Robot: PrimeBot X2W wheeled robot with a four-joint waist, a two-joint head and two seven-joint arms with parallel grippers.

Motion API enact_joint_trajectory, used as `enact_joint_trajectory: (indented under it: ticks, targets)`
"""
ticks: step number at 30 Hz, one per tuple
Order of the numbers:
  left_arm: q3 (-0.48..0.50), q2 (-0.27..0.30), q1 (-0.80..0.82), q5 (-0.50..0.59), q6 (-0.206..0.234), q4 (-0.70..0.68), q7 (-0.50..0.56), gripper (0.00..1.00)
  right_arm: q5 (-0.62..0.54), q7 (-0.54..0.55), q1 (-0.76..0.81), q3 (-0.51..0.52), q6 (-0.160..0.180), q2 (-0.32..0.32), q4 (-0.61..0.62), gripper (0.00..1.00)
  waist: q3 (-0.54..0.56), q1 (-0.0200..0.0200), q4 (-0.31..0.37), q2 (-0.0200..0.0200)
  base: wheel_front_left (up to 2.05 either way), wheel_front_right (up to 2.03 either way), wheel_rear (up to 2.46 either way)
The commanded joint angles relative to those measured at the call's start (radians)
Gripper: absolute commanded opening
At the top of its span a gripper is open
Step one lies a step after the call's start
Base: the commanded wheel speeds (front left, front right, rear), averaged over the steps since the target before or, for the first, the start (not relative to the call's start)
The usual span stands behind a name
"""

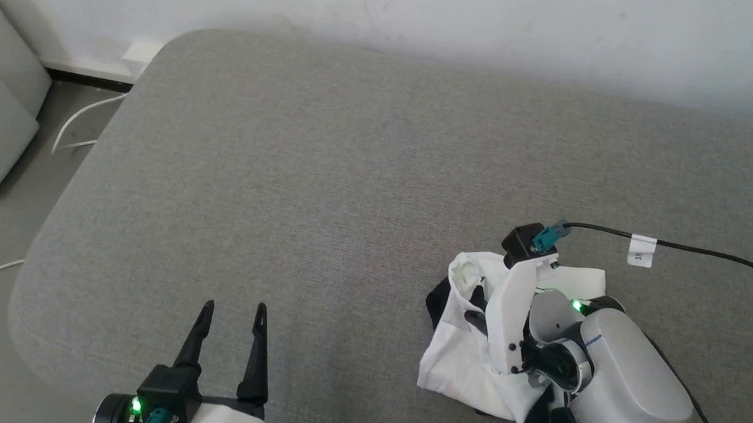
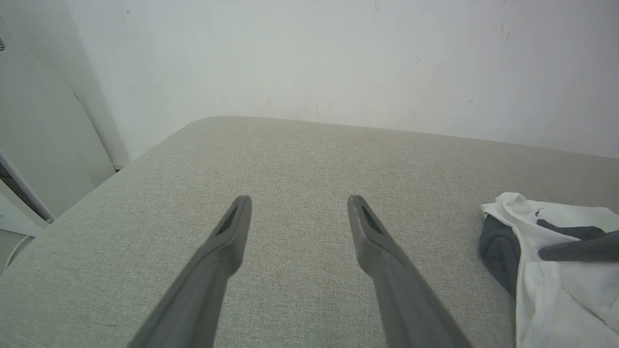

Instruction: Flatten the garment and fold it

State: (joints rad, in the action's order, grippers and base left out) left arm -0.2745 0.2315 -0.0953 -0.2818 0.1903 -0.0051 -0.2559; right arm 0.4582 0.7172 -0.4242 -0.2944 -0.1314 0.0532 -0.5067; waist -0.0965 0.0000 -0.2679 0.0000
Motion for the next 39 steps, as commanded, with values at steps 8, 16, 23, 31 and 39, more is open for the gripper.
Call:
enact_joint_trajectory:
  ticks: [8,16,23,31,39]
  targets:
    - [0.0,-0.008,0.017,-0.009,-0.007,0.021,-0.005,1.0,0.042,-0.028,-0.074,-0.036,0.001,-0.003,-0.104,1.0,0.008,0.0,-0.01,0.0,0.0,0.0,0.0]
    - [0.01,0.003,0.007,-0.008,-0.002,0.014,-0.005,1.0,0.169,-0.023,-0.13,-0.051,0.001,-0.003,0.015,1.0,0.012,0.0,0.045,0.0,0.0,0.0,0.0]
    - [0.023,0.018,0.003,0.0,0.008,-0.012,-0.005,1.0,0.055,-0.106,-0.031,0.137,0.001,0.03,0.257,1.0,-0.001,0.0,0.102,0.0,0.0,0.0,0.0]
    - [0.038,0.025,-0.001,-0.002,0.009,-0.04,-0.006,1.0,-0.064,-0.12,0.241,0.352,0.001,0.025,0.481,1.0,-0.038,0.0,0.15,0.0,0.0,0.0,0.0]
    - [0.032,0.026,0.019,0.001,0.0,-0.041,-0.006,1.0,-0.048,-0.06,0.342,0.369,0.001,0.0,0.51,1.0,-0.076,0.0,0.152,0.0,0.0,0.0,0.0]
